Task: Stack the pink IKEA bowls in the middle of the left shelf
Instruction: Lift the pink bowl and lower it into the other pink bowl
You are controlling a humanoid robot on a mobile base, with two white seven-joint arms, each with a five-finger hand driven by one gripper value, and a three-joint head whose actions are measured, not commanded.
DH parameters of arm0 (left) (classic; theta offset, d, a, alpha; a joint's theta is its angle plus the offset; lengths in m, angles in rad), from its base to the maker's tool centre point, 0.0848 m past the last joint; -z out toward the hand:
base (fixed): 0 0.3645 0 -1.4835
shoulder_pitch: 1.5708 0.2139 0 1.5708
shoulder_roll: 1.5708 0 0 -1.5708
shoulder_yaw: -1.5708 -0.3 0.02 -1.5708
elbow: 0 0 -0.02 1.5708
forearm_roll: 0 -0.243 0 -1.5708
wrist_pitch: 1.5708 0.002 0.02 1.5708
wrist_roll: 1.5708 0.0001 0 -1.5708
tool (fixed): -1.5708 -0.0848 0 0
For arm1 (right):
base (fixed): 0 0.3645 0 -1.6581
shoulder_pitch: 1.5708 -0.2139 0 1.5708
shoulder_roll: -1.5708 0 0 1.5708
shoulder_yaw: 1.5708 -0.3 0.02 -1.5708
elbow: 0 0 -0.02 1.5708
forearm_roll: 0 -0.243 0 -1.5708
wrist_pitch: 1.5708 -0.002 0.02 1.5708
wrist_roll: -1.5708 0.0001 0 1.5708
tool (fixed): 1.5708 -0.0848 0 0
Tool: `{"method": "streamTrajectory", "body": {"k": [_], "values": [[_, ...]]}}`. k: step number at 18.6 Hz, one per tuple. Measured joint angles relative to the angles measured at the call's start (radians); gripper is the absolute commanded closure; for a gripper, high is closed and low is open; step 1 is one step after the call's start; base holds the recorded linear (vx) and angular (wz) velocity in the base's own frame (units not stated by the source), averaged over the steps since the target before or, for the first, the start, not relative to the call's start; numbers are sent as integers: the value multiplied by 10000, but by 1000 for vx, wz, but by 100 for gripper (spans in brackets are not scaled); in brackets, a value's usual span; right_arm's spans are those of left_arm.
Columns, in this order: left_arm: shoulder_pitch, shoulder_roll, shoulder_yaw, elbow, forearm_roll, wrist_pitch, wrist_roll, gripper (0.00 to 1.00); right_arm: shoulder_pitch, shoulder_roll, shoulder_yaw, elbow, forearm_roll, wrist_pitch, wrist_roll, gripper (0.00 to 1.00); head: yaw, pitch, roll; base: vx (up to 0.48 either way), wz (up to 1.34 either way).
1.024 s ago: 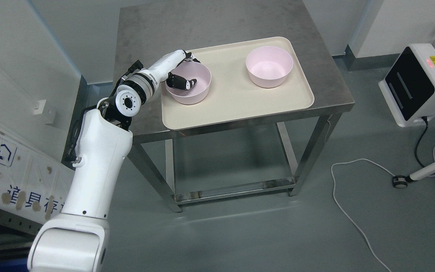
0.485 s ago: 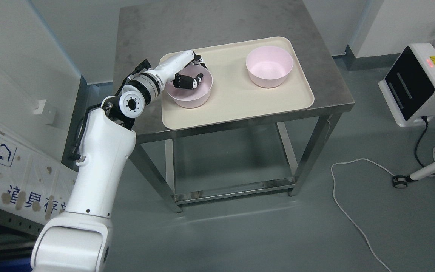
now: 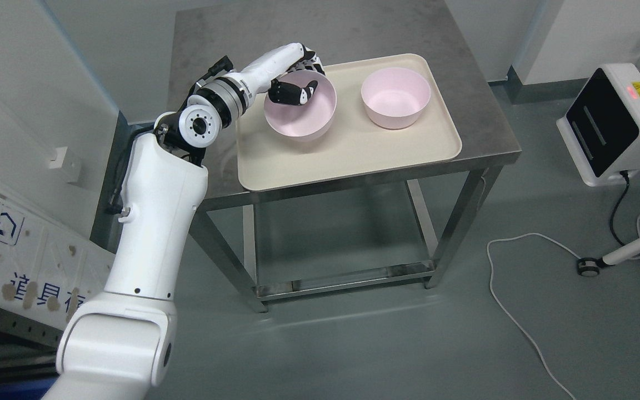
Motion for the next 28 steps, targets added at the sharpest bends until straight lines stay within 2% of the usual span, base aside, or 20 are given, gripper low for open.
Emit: {"method": "streamTrajectory", "body": {"k": [4,10,19,21,22,24,26,28], "values": [[-470,-185,-723,-82,375,-22,29,98,0,0,0,0,0,0,0,0,0,0,0,0,0],[-1314,-349,-2753,256,1686,93,3094,96,0,0,0,0,0,0,-1,0,0,0,0,0,0],[-2266,-457,-4729,1390,3009,259,4791,92,0,0,0,0,0,0,-3,0,0,0,0,0,0],[-2410,-471,-4954,1601,3096,365,4871,83,0,0,0,0,0,0,-41,0,0,0,0,0,0],[-2468,-476,-5054,1709,3119,398,4888,75,0,0,0,0,0,0,-56,0,0,0,0,0,0],[-2553,-489,-5230,1918,3131,476,4911,44,0,0,0,0,0,0,-69,0,0,0,0,0,0],[-2608,-496,-5354,2106,3005,537,4917,29,0,0,0,0,0,0,-46,0,0,0,0,0,0],[-2622,-504,-5364,2262,2809,596,4912,18,0,0,0,0,0,0,-22,0,0,0,0,0,0]]}}
